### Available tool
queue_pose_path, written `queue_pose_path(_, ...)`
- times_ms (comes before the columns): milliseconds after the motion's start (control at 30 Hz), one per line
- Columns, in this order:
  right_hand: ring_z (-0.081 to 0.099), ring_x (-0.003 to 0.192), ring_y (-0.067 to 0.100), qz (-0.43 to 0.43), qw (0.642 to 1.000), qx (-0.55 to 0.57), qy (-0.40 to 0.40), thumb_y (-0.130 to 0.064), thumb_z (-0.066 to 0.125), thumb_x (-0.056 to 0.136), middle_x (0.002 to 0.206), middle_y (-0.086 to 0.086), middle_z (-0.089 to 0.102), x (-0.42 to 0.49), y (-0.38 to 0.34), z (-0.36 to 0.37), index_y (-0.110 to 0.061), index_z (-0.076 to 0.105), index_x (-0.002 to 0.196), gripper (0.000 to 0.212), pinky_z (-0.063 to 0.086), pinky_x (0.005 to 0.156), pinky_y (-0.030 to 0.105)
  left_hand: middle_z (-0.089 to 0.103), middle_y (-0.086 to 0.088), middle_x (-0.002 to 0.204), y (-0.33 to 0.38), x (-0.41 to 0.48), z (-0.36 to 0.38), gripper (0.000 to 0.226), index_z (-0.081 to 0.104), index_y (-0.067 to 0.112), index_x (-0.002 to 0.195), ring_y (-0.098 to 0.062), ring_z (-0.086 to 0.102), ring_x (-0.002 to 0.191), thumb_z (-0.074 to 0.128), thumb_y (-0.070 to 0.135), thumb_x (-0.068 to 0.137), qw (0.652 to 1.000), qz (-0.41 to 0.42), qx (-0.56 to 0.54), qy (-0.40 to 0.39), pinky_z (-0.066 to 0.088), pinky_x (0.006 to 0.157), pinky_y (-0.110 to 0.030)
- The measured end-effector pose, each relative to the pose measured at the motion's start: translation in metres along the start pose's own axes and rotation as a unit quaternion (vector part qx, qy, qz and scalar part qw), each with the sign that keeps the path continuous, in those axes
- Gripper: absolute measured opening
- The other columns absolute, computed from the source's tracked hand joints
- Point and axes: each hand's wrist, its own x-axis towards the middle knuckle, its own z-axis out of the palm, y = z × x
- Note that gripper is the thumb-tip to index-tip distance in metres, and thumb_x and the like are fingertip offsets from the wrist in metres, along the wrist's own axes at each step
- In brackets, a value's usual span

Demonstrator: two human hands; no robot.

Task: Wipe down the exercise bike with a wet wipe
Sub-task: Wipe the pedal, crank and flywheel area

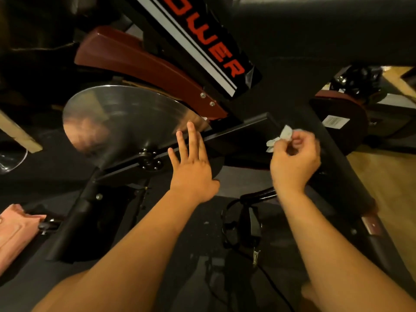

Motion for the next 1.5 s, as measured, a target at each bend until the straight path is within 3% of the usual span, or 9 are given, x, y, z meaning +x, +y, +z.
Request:
queue_pose_path(200,0.058,0.073,0.010,0.388,0.914,0.098,-0.068,-0.014,0.064,0.090,0.082,-0.005,0.056,-0.058,-0.008,0.064,-0.020,0.053,0.083,0.015,0.041,0.057,0.016,-0.058,-0.017,0.138,0.001,0.002,0.004,0.124,-0.032,0.000,0.144,-0.044,-0.038,0.137,0.062,0.054,0.083,1.000,-0.006,0.003,0.004,0.001,0.118,-0.062)
queue_pose_path(433,0.062,0.066,0.008,0.365,0.901,0.166,0.165,-0.011,0.064,0.090,0.078,-0.004,0.060,0.003,-0.001,0.029,-0.025,0.052,0.077,0.023,0.052,0.061,0.017,-0.060,-0.014,0.137,0.004,0.005,0.009,0.134,-0.037,0.002,0.139,-0.041,-0.041,0.136,0.068,0.056,0.077,0.999,-0.002,-0.040,0.020,-0.004,0.118,-0.061)
queue_pose_path(533,0.056,0.076,0.007,0.295,0.947,0.089,0.093,-0.010,0.061,0.091,0.102,0.004,0.060,-0.028,-0.020,0.052,-0.018,0.054,0.085,0.012,0.039,0.067,-0.001,-0.060,-0.015,0.136,0.004,0.005,0.010,0.137,-0.039,0.001,0.136,-0.042,-0.042,0.136,0.068,0.061,0.075,0.999,-0.003,-0.045,0.013,-0.004,0.118,-0.061)
queue_pose_path(633,0.061,0.082,0.008,0.173,0.981,0.052,-0.077,-0.004,0.068,0.083,0.099,0.003,0.062,-0.055,-0.014,0.052,-0.028,0.053,0.081,0.028,0.050,0.070,0.014,-0.061,-0.014,0.135,-0.001,0.004,0.005,0.138,-0.040,0.002,0.138,-0.041,-0.041,0.136,0.068,0.063,0.075,0.999,0.009,-0.036,0.000,-0.005,0.118,-0.061)
queue_pose_path(867,0.063,0.078,0.023,0.081,0.990,-0.072,0.086,-0.015,0.064,0.081,0.089,0.012,0.064,0.028,0.024,-0.015,-0.025,0.052,0.084,0.016,0.053,0.072,0.029,-0.065,-0.007,0.130,-0.019,0.002,-0.007,0.138,-0.042,0.009,0.138,-0.037,-0.043,0.136,0.069,0.062,0.076,0.997,0.054,-0.015,-0.050,-0.010,0.115,-0.065)
queue_pose_path(1033,0.065,0.079,0.013,0.093,0.971,-0.055,-0.214,-0.015,0.070,0.085,0.078,-0.007,0.064,-0.059,-0.004,0.047,-0.027,0.062,0.079,0.015,0.049,0.069,0.019,-0.066,-0.010,0.128,-0.017,0.001,-0.007,0.139,-0.042,0.006,0.139,-0.040,-0.045,0.133,0.069,0.060,0.076,0.996,0.048,-0.016,-0.068,-0.009,0.114,-0.067)
queue_pose_path(1267,0.063,0.087,0.012,-0.050,0.996,0.066,0.017,-0.015,0.066,0.086,0.091,-0.024,0.058,-0.037,-0.048,0.041,-0.036,0.060,0.084,0.022,0.053,0.077,0.026,-0.063,-0.001,0.134,-0.031,0.001,-0.010,0.143,-0.039,0.012,0.143,-0.031,-0.047,0.133,0.073,0.065,0.071,0.994,0.077,-0.025,-0.078,-0.011,0.112,-0.069)
queue_pose_path(1367,0.056,0.090,0.008,-0.204,0.979,-0.002,0.002,-0.002,0.069,0.083,0.097,-0.008,0.058,-0.031,-0.036,0.039,-0.015,0.066,0.084,0.013,0.045,0.083,0.013,-0.062,0.002,0.135,-0.037,0.002,-0.009,0.142,-0.040,0.015,0.142,-0.028,-0.049,0.132,0.066,0.076,0.069,0.993,0.086,-0.035,-0.077,-0.013,0.111,-0.070)
queue_pose_path(1500,0.060,0.086,0.021,-0.422,0.878,-0.090,-0.205,-0.002,0.060,0.087,0.093,0.013,0.063,-0.042,-0.032,0.061,0.000,0.070,0.087,0.010,0.050,0.079,0.020,-0.064,0.003,0.132,-0.033,0.005,-0.005,0.144,-0.046,0.017,0.136,-0.028,-0.053,0.129,0.064,0.079,0.067,0.991,0.084,-0.061,-0.082,-0.015,0.111,-0.068)
